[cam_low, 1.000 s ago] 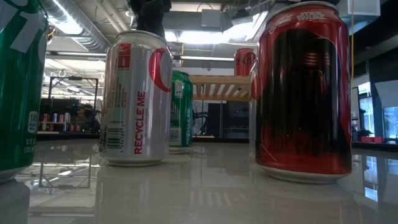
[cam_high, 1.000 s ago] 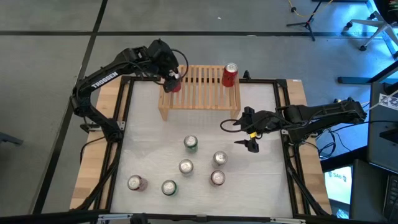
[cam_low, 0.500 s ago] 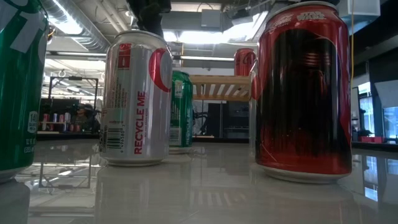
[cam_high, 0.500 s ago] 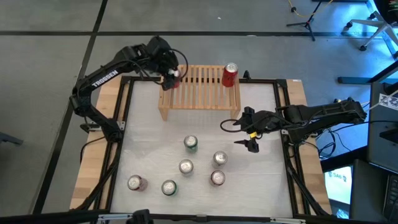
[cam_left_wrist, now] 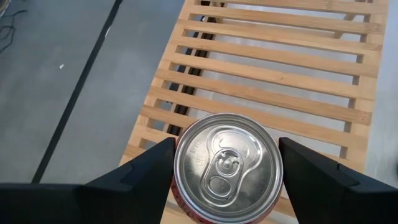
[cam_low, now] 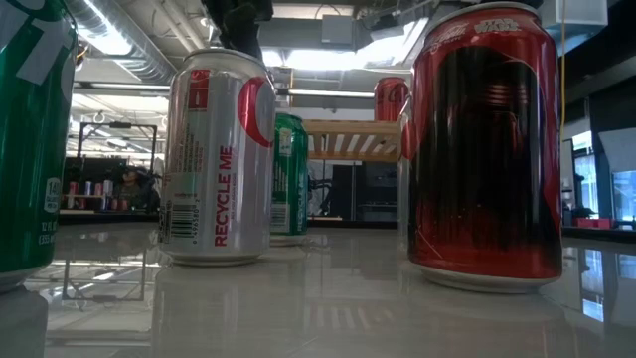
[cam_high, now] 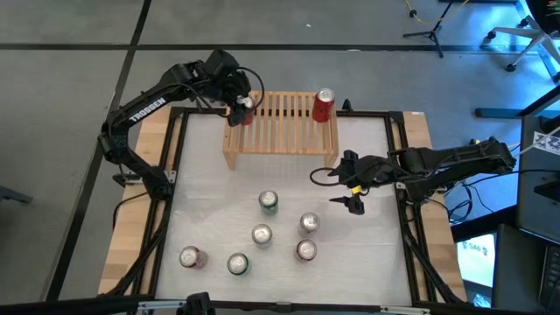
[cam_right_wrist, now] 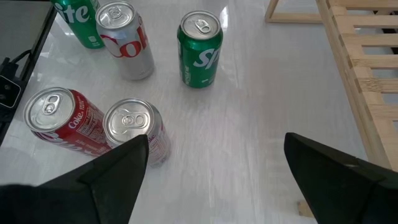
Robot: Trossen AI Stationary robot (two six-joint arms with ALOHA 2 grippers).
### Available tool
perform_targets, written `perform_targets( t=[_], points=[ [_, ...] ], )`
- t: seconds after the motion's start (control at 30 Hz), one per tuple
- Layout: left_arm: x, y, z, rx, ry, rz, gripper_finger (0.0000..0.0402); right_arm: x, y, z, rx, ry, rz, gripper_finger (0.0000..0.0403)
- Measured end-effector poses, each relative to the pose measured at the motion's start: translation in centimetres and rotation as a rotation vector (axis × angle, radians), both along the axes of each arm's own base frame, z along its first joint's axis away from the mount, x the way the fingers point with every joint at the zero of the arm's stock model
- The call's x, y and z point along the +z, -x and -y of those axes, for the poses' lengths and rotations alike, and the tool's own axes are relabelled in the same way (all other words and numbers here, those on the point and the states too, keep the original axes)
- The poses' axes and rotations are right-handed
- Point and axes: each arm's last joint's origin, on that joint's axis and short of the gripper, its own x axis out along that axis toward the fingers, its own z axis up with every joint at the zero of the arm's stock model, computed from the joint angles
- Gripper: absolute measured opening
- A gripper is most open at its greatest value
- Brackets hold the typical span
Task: Place canned beverage on shelf
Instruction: Put the red black soda can on the shelf
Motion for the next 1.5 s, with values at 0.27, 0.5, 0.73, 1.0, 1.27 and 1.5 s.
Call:
perform_targets(
  t=[0.27,0.5,0.73,1.0,1.27,1.5],
  points=[
    [0.01,0.04,-0.07,0.022,-0.020,-0.012,0.0254,0.00,0.00,0.00,0.000,0.000,0.000,0.0370],
    [0.02,0.12,-0.18,0.050,-0.048,-0.031,0.0255,0.00,0.00,0.00,0.000,0.000,0.000,0.0370],
    [0.05,0.16,-0.28,0.078,-0.069,-0.041,0.0255,0.00,0.00,0.00,0.000,0.000,0.000,0.0370],
    [0.06,0.14,-0.26,0.071,-0.063,-0.036,0.0255,0.00,0.00,0.00,0.000,0.000,0.000,0.0370],
    [0.06,0.13,-0.26,0.071,-0.062,-0.034,0.0255,0.00,0.00,0.00,0.000,0.000,0.000,0.0370],
    [0.06,0.13,-0.26,0.070,-0.062,-0.033,0.0255,0.00,0.00,0.00,0.000,0.000,0.000,0.0370]
  ],
)
